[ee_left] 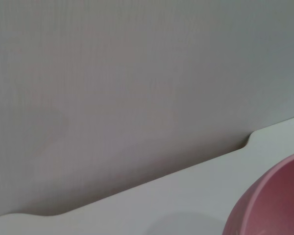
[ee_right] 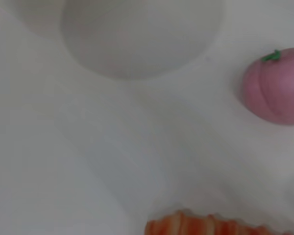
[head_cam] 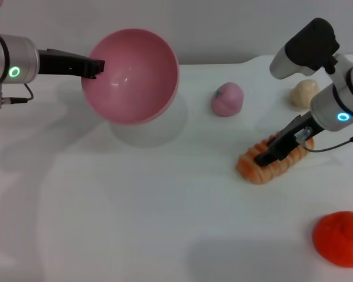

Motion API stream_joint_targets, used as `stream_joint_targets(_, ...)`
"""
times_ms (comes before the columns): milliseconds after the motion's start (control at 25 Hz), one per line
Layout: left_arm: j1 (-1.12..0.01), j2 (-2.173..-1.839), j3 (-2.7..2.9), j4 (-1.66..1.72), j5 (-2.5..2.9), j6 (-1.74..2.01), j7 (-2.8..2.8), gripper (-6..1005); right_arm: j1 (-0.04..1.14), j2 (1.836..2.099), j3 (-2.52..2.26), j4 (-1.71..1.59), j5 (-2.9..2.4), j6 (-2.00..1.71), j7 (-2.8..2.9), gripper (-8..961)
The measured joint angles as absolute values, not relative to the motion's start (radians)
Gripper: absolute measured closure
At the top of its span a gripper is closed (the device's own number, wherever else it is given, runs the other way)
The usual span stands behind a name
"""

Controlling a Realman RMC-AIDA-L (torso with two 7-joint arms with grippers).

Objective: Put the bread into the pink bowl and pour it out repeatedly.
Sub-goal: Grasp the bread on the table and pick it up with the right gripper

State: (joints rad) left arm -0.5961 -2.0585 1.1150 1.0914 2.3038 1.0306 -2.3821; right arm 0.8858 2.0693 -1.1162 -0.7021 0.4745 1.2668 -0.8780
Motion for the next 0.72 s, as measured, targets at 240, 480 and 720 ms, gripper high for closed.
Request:
stream_joint_targets(240, -0.595, -2.058, 1.121, 1.091, 2.303, 1.034, -2.384, 963, 0.884, 2.071, -1.116, -0.694, 0.476, 1.259, -0.882, 413)
stream_joint_targets(480, -0.594, -2.059, 1.126, 1.095, 2.302, 1.035, -2.385, 963, 0.879, 2.072, -1.127, -0.700, 0.478, 1.256, -0.884, 449)
stream_joint_targets(720, -0.594, -2.059, 1.126, 1.099, 2.302, 1.036, -2.385, 963, 0.876, 2.073, -1.142, -0.704, 0.478, 1.247, -0.885, 609)
